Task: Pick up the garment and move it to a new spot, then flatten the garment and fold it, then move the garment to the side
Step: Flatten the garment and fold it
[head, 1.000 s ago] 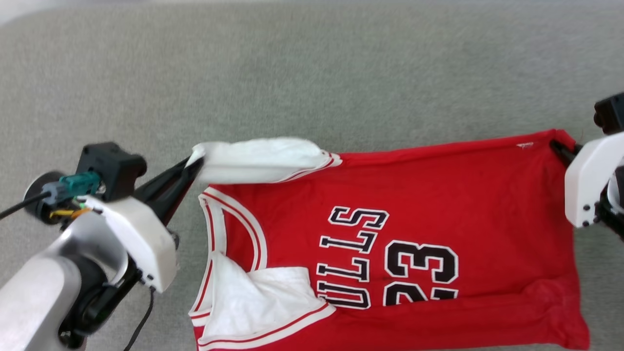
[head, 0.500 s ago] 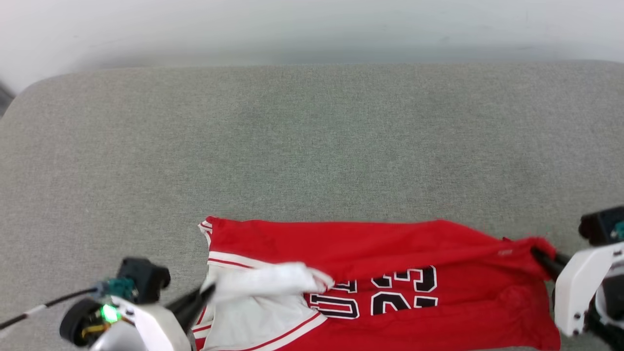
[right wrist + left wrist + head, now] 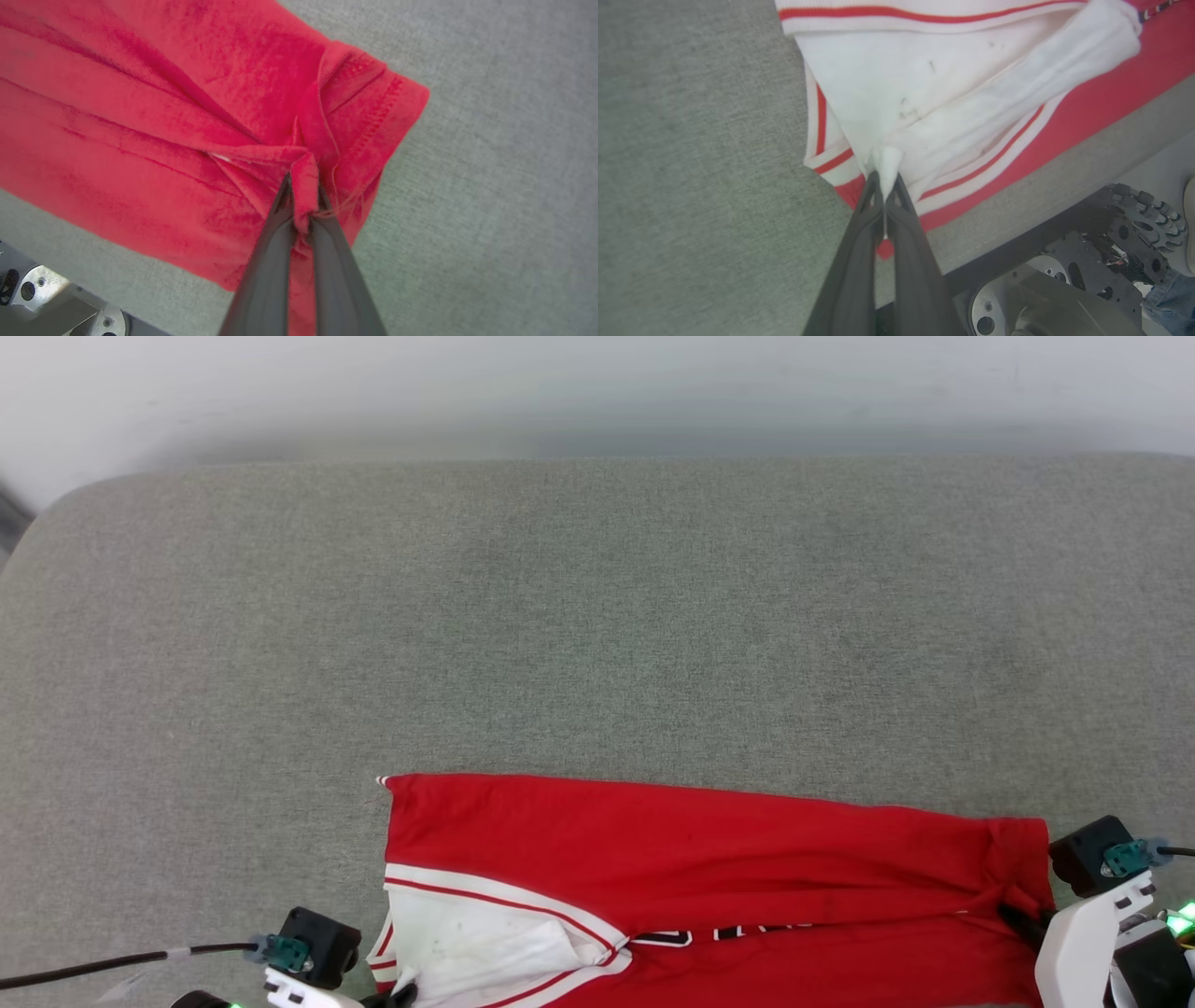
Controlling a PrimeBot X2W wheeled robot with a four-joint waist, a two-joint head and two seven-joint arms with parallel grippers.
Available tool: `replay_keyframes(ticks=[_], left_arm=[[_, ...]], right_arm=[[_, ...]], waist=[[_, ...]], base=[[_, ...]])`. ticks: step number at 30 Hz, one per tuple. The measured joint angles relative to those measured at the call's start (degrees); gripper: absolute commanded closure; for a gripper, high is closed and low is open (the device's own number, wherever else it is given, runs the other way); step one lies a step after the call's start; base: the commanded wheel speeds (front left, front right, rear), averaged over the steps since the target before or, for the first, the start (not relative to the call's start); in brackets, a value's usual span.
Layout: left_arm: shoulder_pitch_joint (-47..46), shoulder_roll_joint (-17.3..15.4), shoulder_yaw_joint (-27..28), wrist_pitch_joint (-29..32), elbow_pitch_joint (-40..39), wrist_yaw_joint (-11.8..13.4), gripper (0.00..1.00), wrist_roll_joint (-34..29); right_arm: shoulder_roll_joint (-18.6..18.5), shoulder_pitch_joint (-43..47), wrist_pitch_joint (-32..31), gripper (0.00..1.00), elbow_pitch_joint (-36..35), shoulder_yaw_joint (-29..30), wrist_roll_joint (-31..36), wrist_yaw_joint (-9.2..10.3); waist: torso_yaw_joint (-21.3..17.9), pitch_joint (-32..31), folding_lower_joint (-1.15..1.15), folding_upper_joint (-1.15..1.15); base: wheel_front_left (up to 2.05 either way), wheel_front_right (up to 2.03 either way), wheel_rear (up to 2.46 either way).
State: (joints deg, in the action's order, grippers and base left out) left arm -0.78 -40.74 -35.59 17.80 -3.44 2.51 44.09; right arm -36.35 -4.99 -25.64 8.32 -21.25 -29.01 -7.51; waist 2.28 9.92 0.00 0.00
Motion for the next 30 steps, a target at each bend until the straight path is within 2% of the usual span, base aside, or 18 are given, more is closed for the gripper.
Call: replay_keyframes(ticks=[7, 8, 9, 10, 11, 17, 22, 26, 30], left_arm=[[-2.5, 3.4, -1.6, -2.5, 6.5, -1.6, 1.0, -1.5], [-2.6, 3.8, -1.7, -2.9, 7.2, -1.9, 0.91, -1.5], [-2.8, 4.2, -1.8, -3.2, 7.8, -2.1, 0.62, -1.5], [-2.9, 4.4, -1.9, -3.7, 8.2, -2.6, 0.07, -1.5], [-3.0, 4.7, -1.9, -4.3, 8.7, -2.8, 0.0, -1.5], [-3.1, 5.9, -1.4, -7.9, 9.8, -2.7, 0.0, -1.7], [-3.0, 6.3, 1.7, -14.3, 7.4, -1.3, 0.0, -2.0], [-2.1, 7.5, 6.5, -22.8, 5.4, 1.4, 0.0, -1.5], [-0.2, 8.4, 10.4, -30.8, 5.3, 4.5, 0.0, -3.6]], right_arm=[[-0.7, -2.1, 2.4, 1.0, 3.8, -3.4, -0.6, 0.0], [-0.7, -2.3, 2.5, 0.73, 4.4, -3.4, -1.0, -0.01], [-0.6, -2.6, 3.0, 0.0, 4.9, -3.5, -0.8, -0.03], [-0.4, -2.7, 3.2, 0.0, 5.4, -3.4, -1.1, -0.04], [0.0, -2.8, 3.4, 0.0, 5.9, -3.3, -1.7, -0.03], [1.3, -2.7, 3.5, 0.0, 5.5, -2.2, -5.4, 0.0], [1.3, -1.8, 2.4, 0.0, 2.0, 2.1, -8.4, 0.01], [2.7, 0.1, 0.5, 0.0, -1.2, 8.0, -10.1, 0.01], [5.5, 2.5, -2.2, 0.0, -2.4, 14.9, -7.6, 0.01]], waist=[[0.3, 0.3, 0.0, 0.0], [0.3, 0.2, 0.0, 0.0], [0.2, 0.2, 0.0, 0.0], [0.2, 0.1, 0.0, 0.0], [0.2, -0.1, 0.0, 0.0], [0.0, -2.1, 0.0, 0.0], [0.0, -4.5, 0.0, 0.0], [0.0, -6.0, 0.0, 0.0], [0.1, -6.4, 0.0, 0.0]], base=[[0.0, 0.0, 0.0], [0.0, 0.0, 0.0], [0.0, 0.0, 0.0], [0.0, 0.0, 0.0], [0.0, 0.0, 0.0], [0.0, 0.0, 0.0], [0.0, 0.0, 0.0], [0.0, 0.0, 0.0], [0.0, 0.0, 0.0]])
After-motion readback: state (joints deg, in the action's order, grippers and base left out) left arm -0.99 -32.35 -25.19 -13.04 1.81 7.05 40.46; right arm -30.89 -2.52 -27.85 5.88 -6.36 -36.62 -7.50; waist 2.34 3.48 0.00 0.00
